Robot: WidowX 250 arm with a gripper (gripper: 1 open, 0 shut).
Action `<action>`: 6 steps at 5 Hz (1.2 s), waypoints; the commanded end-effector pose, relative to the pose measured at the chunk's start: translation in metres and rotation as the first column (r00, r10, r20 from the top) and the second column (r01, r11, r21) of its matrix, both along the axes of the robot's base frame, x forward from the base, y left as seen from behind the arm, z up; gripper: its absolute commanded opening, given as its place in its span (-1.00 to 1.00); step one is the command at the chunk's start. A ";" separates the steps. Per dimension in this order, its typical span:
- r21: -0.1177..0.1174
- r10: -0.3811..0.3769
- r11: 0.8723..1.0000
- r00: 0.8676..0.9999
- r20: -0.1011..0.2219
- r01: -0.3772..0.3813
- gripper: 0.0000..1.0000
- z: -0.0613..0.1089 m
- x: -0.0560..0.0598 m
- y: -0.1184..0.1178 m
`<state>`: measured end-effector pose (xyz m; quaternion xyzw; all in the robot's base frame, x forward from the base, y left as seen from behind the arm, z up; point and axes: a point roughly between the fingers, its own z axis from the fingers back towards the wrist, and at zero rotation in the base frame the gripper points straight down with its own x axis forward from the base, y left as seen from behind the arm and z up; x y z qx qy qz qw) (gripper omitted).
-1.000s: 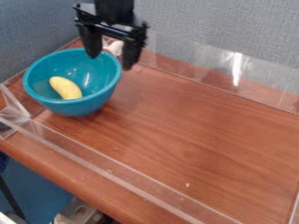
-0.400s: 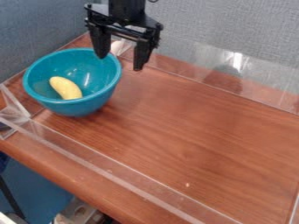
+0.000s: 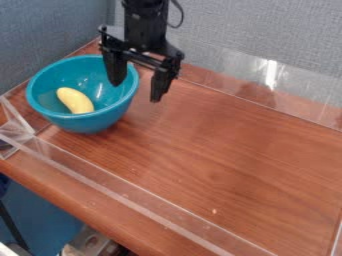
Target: Put the yellow object in the blue bowl
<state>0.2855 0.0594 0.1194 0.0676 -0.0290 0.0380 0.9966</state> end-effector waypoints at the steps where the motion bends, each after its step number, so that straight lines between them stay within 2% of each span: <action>1: 0.010 0.013 1.000 0.999 0.037 -0.013 1.00 0.014 0.001 0.013; 2: 0.013 0.033 0.999 0.999 0.041 -0.033 1.00 0.019 -0.002 0.028; 3: 0.016 0.028 0.999 0.999 0.046 -0.029 -1.00 0.024 0.007 0.048; 4: 0.021 0.022 1.000 0.999 0.035 -0.023 1.00 0.024 0.012 0.056; 5: 0.024 0.053 0.998 0.998 0.022 -0.054 1.00 0.017 0.009 0.053; 6: 0.020 0.074 0.997 0.997 0.018 -0.074 1.00 0.014 0.009 0.040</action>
